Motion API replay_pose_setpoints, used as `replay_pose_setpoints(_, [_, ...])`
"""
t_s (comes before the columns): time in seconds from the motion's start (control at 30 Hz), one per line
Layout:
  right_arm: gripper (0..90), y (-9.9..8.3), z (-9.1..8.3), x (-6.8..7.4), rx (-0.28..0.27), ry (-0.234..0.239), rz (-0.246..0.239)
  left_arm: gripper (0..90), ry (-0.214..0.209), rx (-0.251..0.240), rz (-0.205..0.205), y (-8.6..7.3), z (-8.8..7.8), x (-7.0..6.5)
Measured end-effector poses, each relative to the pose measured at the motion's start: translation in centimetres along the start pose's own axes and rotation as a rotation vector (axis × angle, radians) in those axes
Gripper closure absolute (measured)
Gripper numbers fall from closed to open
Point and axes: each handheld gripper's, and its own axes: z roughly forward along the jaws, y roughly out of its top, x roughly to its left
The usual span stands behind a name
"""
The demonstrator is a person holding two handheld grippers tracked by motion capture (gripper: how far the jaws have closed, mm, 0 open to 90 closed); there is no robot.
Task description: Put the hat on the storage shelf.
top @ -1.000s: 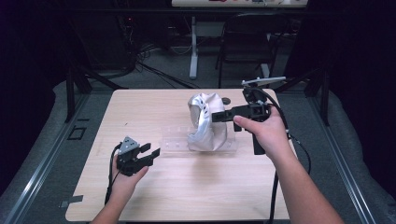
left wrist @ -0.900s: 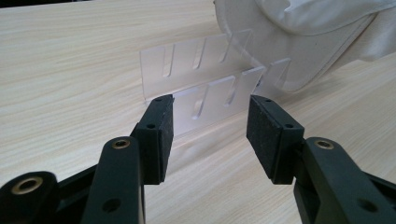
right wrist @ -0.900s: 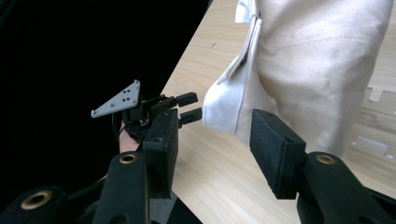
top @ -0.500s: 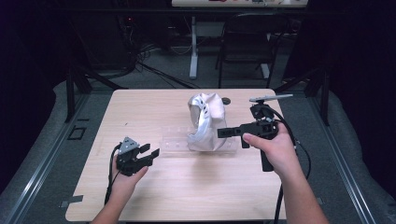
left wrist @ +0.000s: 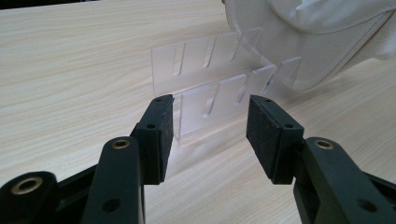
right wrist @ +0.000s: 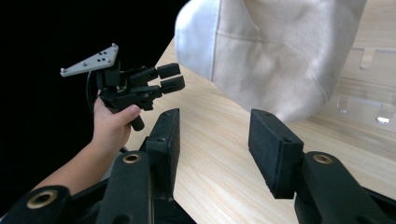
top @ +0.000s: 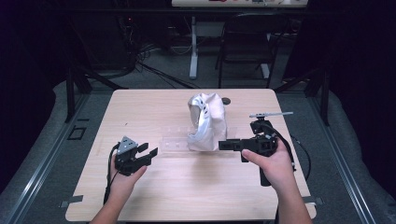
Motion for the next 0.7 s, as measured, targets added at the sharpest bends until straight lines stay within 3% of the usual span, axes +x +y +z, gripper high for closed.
replay_pose_setpoints(0.27, [53.7,-2.5,-0.6,-1.4,-0.041,-0.014,0.026,51.1,0.006,-0.004,-0.011,0.0,-0.2,0.2])
replay_pose_setpoints(0.37, [53.5,-2.8,-1.1,-1.9,-0.040,-0.031,0.032,51.0,0.007,-0.006,-0.014,0.0,-0.2,0.3])
replay_pose_setpoints(0.5, [53.6,-3.3,-1.8,-2.3,-0.101,-0.038,0.053,50.8,0.004,-0.008,-0.015,0.1,-0.3,0.3])
replay_pose_setpoints(0.7, [52.2,-3.9,-2.1,-3.0,-0.115,-0.057,0.066,50.7,0.003,-0.010,-0.015,0.1,-0.4,0.4])
